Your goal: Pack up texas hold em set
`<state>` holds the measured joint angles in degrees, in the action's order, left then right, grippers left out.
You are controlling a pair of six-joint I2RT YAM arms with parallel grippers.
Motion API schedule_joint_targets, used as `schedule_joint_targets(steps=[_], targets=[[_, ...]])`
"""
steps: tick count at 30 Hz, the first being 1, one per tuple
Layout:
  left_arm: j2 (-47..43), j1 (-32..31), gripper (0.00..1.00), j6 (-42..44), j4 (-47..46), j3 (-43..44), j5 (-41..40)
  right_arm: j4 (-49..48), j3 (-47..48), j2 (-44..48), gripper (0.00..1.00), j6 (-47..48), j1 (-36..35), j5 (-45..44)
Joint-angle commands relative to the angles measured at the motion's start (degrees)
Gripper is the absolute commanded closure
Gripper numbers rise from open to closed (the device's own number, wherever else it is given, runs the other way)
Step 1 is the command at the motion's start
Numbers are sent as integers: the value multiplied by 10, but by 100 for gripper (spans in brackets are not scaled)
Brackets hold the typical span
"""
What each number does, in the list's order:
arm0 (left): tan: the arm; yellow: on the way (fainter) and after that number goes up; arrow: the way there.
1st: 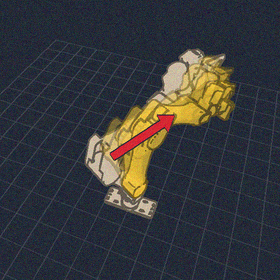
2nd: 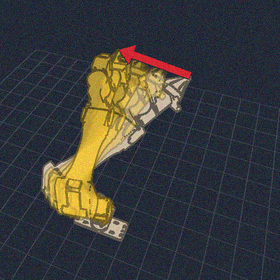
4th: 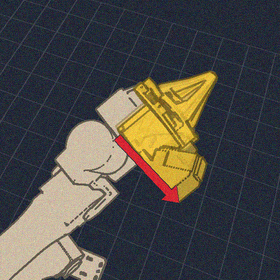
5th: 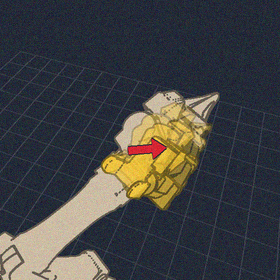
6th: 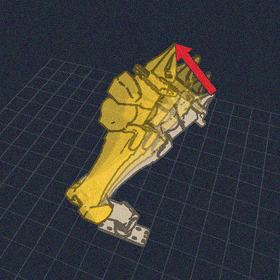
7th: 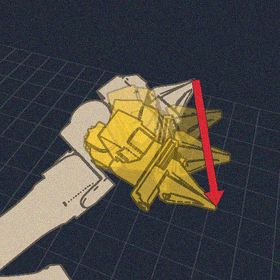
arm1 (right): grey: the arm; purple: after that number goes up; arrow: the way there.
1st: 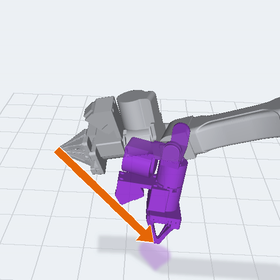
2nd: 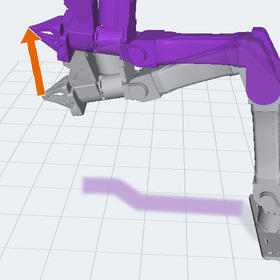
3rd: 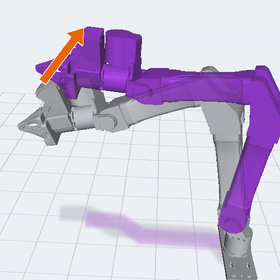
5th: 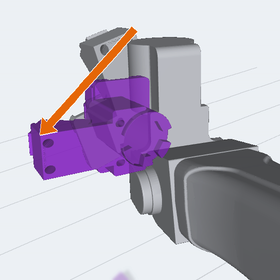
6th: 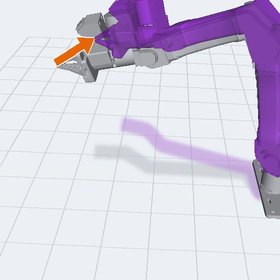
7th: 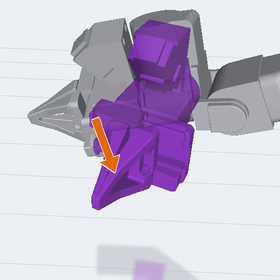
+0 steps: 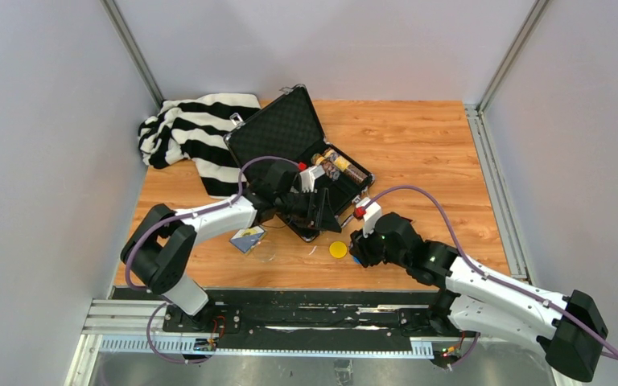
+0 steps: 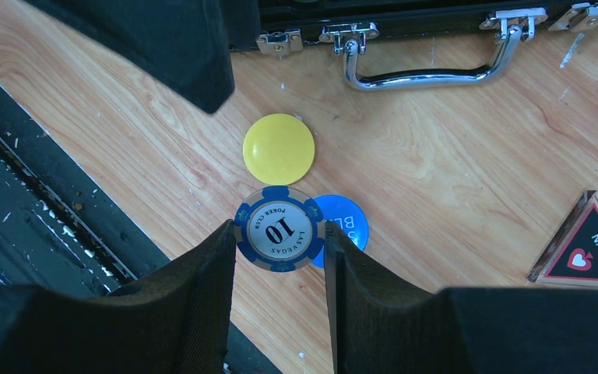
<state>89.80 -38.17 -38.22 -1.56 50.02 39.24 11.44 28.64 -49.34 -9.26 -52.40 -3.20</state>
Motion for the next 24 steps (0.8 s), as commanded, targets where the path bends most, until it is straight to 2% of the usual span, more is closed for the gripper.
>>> schedule_joint_targets(steps=[1, 18, 24], targets=[[16, -20, 25, -14, -30, 23, 43, -13, 12, 6, 73, 12, -9, 14], [64, -63, 29, -32, -66, 43, 78, -21, 4, 13, 73, 12, -11, 20], [67, -66, 38, -30, -65, 41, 72, -19, 7, 9, 73, 14, -11, 17]])
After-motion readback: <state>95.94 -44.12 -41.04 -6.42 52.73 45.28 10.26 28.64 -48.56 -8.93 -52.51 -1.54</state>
